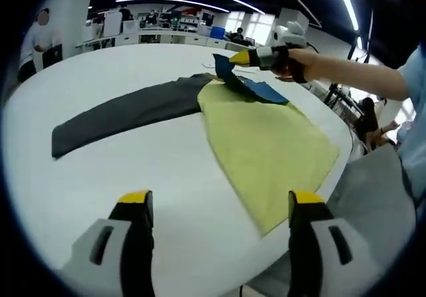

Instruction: Fold the garment on the visible template until the final outline fits inside the template.

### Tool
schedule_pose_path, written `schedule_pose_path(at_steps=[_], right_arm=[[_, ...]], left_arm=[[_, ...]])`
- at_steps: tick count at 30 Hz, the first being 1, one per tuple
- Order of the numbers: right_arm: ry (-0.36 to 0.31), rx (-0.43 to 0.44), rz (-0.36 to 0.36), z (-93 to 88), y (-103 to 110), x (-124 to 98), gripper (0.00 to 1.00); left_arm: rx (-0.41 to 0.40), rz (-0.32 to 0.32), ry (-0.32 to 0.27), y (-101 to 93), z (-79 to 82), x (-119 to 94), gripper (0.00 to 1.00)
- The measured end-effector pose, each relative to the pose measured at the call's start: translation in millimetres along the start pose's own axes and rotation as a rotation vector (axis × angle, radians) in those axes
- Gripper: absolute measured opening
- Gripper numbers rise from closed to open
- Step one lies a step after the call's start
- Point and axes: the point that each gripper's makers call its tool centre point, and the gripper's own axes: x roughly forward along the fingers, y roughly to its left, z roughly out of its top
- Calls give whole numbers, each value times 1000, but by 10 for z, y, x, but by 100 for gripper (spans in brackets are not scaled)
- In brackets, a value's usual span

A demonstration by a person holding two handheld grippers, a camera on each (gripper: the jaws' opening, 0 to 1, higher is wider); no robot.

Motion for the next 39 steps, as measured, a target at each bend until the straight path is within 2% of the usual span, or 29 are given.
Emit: schedule_pose_path(at_steps=[3, 11, 14, 16, 17, 18, 19, 28, 33, 39], right_arm=[[28, 0, -4, -103, -34, 123, 0], [89, 7, -13, -332, -95, 256, 0], [99, 1, -10, -361, -90, 261, 0], [88, -42, 15, -341, -58, 261, 0], [85, -69, 1, -329, -76, 247, 4], [84, -95, 1, -326, -69, 238, 16], [92, -112, 4, -338, -65, 224, 23], [73, -194, 10, -374, -51, 61, 73], [91, -279, 17, -407, -15, -4, 98], [114, -310, 8, -489, -37, -93, 100]], left_arm=[[-8, 4, 4, 14, -21, 0, 80], [-20, 8, 0, 31, -18, -9, 80], [-20, 7, 2, 29, -20, -3, 80], [-20, 7, 1, 32, -18, -3, 80], [-20, 7, 0, 37, -16, -2, 80], [-22, 8, 0, 44, -14, 0, 80], [-26, 8, 0, 47, -12, 1, 80], [-16, -1, -11, -5, 56, 2, 79], [-12, -5, -8, -9, 61, 1, 79], [-12, -6, -10, -11, 77, 8, 79]])
